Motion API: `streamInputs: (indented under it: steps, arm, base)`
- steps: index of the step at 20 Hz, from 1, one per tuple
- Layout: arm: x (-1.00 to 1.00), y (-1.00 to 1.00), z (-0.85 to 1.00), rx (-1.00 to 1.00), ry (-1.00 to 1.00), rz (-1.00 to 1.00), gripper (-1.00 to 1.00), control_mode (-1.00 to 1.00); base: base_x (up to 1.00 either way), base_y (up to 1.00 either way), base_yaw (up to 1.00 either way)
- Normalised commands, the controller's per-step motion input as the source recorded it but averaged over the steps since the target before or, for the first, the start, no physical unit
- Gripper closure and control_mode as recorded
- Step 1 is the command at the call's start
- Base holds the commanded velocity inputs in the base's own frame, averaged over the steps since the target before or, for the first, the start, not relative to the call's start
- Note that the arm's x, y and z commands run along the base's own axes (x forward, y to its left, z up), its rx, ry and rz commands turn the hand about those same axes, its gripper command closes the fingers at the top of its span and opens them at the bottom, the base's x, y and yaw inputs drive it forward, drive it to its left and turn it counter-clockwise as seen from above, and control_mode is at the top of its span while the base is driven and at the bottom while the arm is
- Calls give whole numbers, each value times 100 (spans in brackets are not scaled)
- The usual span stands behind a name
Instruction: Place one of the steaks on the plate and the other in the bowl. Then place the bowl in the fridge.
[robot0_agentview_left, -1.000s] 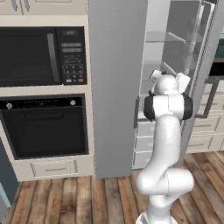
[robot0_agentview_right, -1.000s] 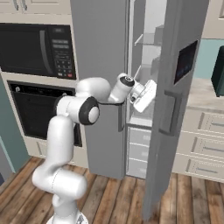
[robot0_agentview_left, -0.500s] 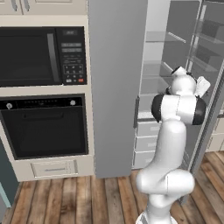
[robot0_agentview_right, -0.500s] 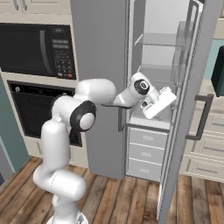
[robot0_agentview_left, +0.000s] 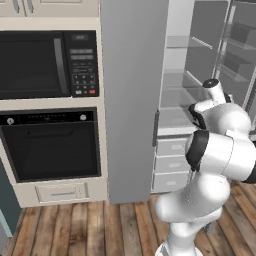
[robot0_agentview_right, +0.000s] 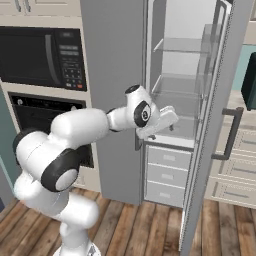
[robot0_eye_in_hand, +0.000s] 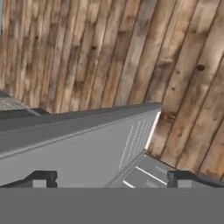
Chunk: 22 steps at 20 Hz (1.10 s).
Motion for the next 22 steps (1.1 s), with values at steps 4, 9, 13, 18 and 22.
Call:
streamInputs:
  steps: [4, 9, 13, 18, 22]
  arm:
    - [-47, 99, 12, 44, -74, 5, -100, -100]
    - [-65, 100, 32, 32, -40, 11, -100, -100]
    - [-83, 100, 11, 23, -32, 10, -100, -100]
    - [-96, 78, 9, 5, -43, 1, -100, -100]
    - [-53, 15, 58, 0, 7, -2, -100, -100]
  base:
    - [0, 0, 0]
    - [0, 0, 0]
    - [0, 0, 0]
    - [0, 0, 0]
    - [0, 0, 0]
